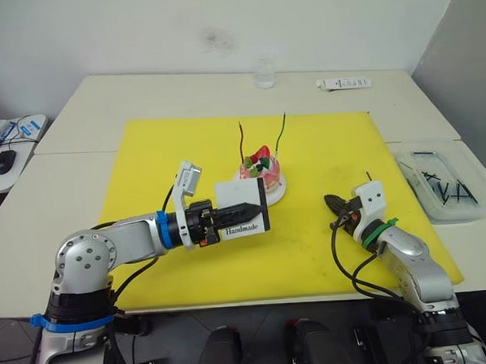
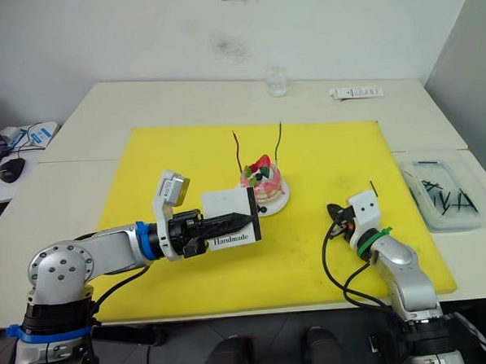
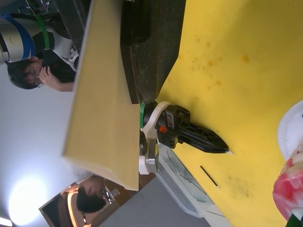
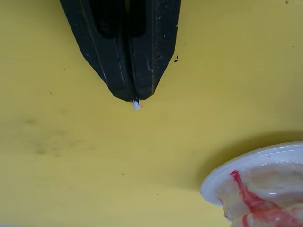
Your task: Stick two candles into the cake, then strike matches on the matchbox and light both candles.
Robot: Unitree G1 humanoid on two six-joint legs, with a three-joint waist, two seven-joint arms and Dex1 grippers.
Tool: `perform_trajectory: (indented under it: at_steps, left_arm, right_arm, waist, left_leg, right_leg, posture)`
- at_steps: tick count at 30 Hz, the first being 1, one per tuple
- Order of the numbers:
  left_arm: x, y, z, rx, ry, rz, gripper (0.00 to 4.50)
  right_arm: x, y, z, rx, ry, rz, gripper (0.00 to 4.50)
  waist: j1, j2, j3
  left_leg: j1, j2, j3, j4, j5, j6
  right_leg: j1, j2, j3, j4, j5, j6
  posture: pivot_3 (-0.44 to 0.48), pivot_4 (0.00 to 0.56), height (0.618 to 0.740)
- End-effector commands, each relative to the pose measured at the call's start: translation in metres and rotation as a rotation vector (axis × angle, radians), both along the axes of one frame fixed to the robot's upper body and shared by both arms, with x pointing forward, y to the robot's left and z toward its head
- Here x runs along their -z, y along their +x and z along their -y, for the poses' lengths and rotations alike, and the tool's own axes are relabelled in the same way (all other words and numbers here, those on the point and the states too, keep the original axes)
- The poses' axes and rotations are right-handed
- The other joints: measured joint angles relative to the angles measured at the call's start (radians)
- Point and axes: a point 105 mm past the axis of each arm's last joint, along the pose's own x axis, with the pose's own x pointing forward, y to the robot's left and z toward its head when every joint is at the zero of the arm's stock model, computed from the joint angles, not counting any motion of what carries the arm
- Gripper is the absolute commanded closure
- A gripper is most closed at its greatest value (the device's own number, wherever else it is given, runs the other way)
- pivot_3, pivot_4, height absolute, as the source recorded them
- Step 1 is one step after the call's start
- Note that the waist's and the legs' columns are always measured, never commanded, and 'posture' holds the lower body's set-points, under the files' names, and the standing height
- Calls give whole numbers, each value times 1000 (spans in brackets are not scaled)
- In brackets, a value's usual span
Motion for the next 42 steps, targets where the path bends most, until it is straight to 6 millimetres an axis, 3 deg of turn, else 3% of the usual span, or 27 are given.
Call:
perform_trajectory:
  at_steps: [1,5,12,21,42]
  left_arm:
    - [-9,-4,3,26,-20,28,4500]
    - [-12,-1,-1,19,-22,23,4500]
    - [-17,12,-2,-7,-29,24,4500]
    - [-19,19,8,-26,-65,20,4500]
    - [-19,22,10,-50,-73,12,4500]
  right_arm:
    - [-22,-10,-7,-90,84,11,4437]
    - [-84,-38,-29,-388,212,30,4437]
    - [-134,-59,-53,-639,81,54,4437]
    - [-143,-49,-70,-670,-218,181,4437]
    - [-145,-43,-95,-704,-305,280,4437]
  waist:
    - [0,0,0]
    - [0,2,1]
    - [2,2,1]
    - [3,2,1]
    - [3,2,1]
  left_leg:
    - [0,0,0,0,0,0]
    - [-1,0,0,0,0,0]
    - [-1,0,-1,0,0,0]
    - [-4,-1,0,-1,0,1]
    - [-3,-1,0,0,0,1]
  right_leg:
    - [0,0,0,0,0,0]
    - [-1,0,1,0,0,0]
    - [0,0,-2,-1,0,0]
    - [-1,0,-1,-4,0,1]
    - [-1,0,-1,-2,0,1]
  posture:
    - [0,150,740]
    - [0,150,740]
    - [0,150,740]
    - [0,150,740]
    - [0,150,740]
